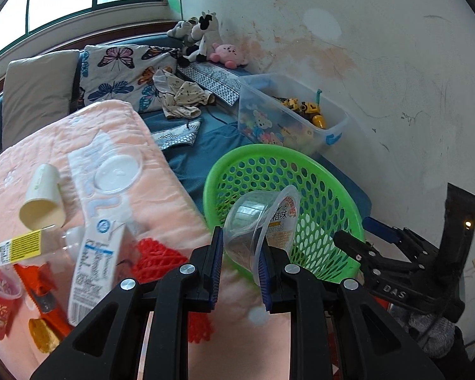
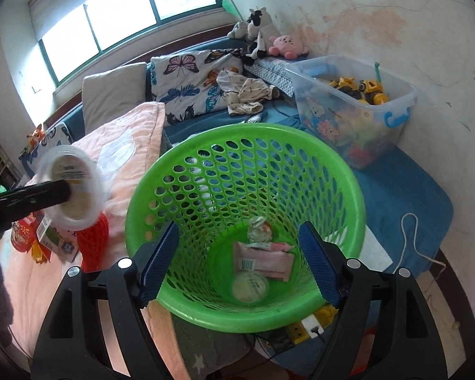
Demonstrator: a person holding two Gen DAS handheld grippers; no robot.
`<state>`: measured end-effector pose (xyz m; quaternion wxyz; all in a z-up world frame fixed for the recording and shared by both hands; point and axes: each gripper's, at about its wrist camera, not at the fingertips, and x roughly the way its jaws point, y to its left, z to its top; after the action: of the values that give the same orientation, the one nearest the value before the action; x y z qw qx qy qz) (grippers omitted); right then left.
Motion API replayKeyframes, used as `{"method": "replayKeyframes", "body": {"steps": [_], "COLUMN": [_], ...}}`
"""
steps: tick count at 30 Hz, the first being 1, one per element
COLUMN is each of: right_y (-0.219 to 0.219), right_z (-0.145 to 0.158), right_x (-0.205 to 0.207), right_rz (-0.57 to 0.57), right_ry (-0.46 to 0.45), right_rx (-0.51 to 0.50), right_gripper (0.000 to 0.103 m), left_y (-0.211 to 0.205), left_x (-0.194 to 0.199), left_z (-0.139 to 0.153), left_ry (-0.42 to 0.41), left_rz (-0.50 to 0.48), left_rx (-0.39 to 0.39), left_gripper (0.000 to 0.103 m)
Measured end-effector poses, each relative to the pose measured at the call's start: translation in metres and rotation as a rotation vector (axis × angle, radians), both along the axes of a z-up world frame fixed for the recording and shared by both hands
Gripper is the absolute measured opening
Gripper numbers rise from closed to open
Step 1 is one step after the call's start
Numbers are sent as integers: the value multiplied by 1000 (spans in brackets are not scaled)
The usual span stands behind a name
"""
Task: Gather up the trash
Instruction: 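Carry the clear cup to the green basket and open the left tool, then move both tools back over the bed toward the red cup and net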
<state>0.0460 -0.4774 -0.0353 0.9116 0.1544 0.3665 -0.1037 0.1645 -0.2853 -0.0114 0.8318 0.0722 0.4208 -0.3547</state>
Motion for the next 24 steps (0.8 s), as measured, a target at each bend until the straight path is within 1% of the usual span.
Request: {"method": "replayKeyframes", "body": {"steps": [6, 11, 14, 16, 17, 18, 22, 24], "right_y": [-6, -10, -12, -13, -14, -14, -12, -11], "right_z": [3, 2, 0, 0, -1, 0, 1, 2], "right_x": [-13, -22, -25, -26, -26, -27, -26, -27], "right_rz": [-14, -29, -36, -41, -43, -44, -39, -35], "right_ry": [-12, -16, -14, -13, -13, -13, -14, -17], "right_rx": [-16, -6, 0, 2, 4, 5, -3, -5], "right_gripper": [78, 78, 78, 78, 78, 78, 78, 78], "left_y": [-23, -33, -36, -36, -35, -33, -23, -16], "left_x": [2, 4, 2, 0, -1, -2, -7, -9], "left_z": [-14, -24, -28, -28, -28, -28, -21, -18], "left_ry": [21, 35, 43, 40, 39, 37, 25, 15], "left_rz": [-19, -35, -46, -49, -51, -52, -56, -49], "left_rx": [36, 50, 53, 46, 40, 32, 16, 13], "left_gripper": [20, 22, 28, 35, 42, 47, 47, 49]}}
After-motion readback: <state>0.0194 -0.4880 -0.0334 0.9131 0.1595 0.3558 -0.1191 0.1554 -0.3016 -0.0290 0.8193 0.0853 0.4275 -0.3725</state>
